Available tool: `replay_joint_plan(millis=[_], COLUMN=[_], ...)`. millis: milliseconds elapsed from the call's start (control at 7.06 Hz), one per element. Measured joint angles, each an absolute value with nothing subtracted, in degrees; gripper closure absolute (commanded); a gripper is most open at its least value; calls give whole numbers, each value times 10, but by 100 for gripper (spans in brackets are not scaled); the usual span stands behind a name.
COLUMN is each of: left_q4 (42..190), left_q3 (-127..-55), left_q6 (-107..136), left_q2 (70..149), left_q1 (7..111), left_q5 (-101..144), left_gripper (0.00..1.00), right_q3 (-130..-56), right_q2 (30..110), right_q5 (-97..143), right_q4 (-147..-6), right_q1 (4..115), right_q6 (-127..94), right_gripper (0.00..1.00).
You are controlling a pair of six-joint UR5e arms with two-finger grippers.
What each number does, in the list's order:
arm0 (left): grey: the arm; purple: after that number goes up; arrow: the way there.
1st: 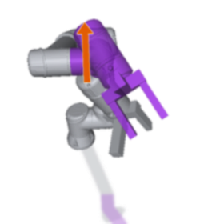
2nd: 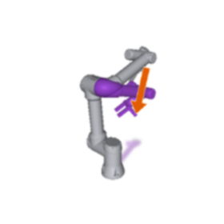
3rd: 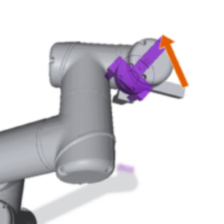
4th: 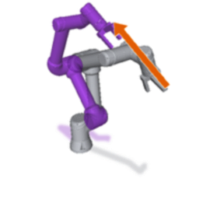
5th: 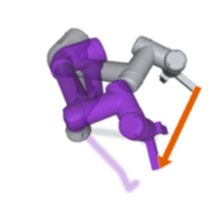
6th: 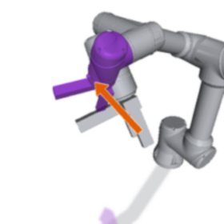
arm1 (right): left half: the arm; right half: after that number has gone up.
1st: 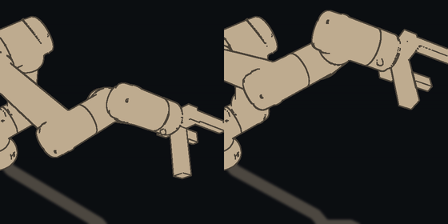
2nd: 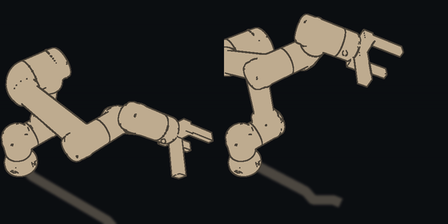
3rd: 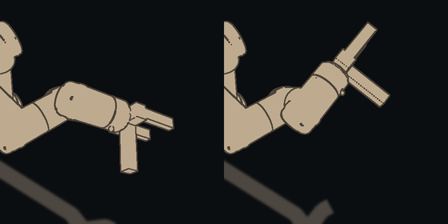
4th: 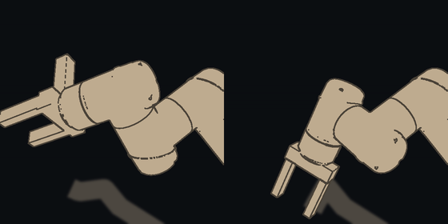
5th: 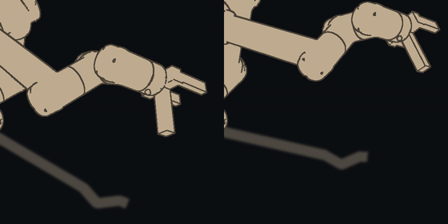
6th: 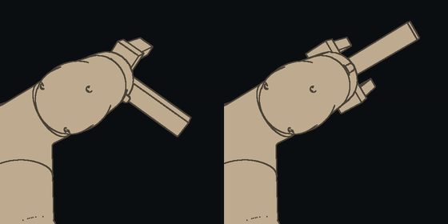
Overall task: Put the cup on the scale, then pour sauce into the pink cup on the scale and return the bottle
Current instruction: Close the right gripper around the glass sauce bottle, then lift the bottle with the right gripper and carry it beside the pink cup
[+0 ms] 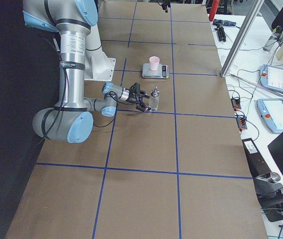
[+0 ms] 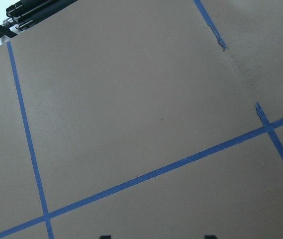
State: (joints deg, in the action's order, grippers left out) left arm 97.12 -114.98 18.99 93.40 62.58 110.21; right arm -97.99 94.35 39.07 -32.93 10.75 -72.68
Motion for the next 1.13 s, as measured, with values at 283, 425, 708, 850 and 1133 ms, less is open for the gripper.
replay_joint_plan(millis=[283,425,708,850,1133], left_q4=[971,971,970,970,969], left_q3=[-1151,-1151,-1151,-1152,-1153], left_q6=[192,192,193,193,194], left_q2=[935,936,938,939,940], left_q1=[626,626,626,626,626], left_q5=[1102,1102,1101,1101,1101], left_gripper=[30,30,30,30,30], right_q3=[-956,-954,-953,-953,-949], right_q2=[927,925,922,921,911], right_q5=[373,364,335,322,302], right_q4=[-330,-329,-328,-327,-326], right_q1=[108,108,108,107,108], right_q6=[-724,-722,-721,-722,-724], right_gripper=[0,0,0,0,0])
